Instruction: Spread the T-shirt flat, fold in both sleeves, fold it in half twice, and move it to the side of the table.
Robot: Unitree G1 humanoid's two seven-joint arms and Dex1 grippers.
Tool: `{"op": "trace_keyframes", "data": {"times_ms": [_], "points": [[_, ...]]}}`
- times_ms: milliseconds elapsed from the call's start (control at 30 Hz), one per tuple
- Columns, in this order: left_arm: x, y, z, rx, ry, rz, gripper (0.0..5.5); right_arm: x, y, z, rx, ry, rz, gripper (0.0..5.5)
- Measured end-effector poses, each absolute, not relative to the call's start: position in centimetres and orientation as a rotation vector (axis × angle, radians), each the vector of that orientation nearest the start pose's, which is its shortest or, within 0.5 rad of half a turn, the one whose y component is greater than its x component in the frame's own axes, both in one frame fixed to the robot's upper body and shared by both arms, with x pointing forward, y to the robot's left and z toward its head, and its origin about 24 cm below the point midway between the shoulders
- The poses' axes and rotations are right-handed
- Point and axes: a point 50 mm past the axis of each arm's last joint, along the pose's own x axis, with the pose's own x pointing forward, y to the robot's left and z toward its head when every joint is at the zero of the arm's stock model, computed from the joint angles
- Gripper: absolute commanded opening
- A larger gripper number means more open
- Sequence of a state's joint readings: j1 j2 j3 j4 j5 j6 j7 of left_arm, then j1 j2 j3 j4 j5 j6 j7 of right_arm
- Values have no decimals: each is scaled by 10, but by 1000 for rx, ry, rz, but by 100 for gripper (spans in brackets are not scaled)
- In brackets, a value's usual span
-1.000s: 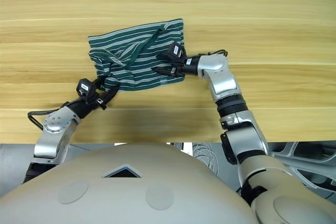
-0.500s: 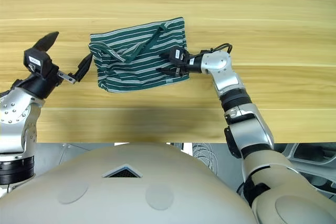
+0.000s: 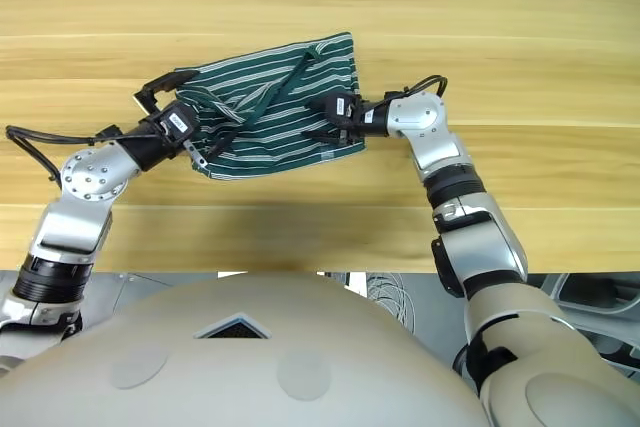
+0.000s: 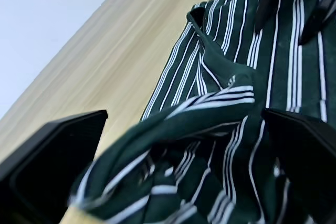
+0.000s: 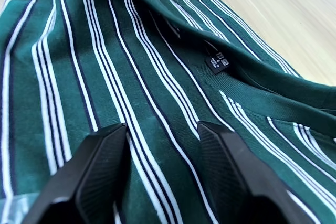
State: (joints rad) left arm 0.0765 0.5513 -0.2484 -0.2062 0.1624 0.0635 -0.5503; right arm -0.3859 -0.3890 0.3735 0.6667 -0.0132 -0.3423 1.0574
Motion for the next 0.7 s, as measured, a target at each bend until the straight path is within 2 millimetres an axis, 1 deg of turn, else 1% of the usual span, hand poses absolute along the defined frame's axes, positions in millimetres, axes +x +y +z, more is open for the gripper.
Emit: {"op": "trace_keyframes", "data": {"times_ms": [100,133,167,200,267,300,333,400,467,533,600,700], "points": [[235,161,40,722,179,-805,538,271,-135,0,-508,275,1370,256],[242,160,41,726,169,-801,538,271,-135,0,-511,273,1372,256],[248,158,43,725,156,-797,538,271,-134,0,-514,272,1374,256],[258,154,50,725,119,-787,538,271,-133,1,-518,268,1377,256],[271,154,58,705,90,-763,538,270,-131,0,-523,263,1379,256],[278,157,58,685,90,-747,538,270,-131,0,-525,263,1380,256],[289,171,53,676,131,-695,538,269,-130,0,-530,256,1387,256],[299,190,45,655,178,-625,538,268,-131,1,-544,241,1399,256],[303,210,34,606,238,-559,538,266,-133,2,-573,218,1426,256],[301,219,24,581,272,-537,538,265,-136,3,-593,205,1437,256],[296,225,11,558,296,-526,538,265,-139,4,-608,195,1444,256],[290,224,3,526,268,-522,538,267,-147,8,-619,184,1420,256]]}}
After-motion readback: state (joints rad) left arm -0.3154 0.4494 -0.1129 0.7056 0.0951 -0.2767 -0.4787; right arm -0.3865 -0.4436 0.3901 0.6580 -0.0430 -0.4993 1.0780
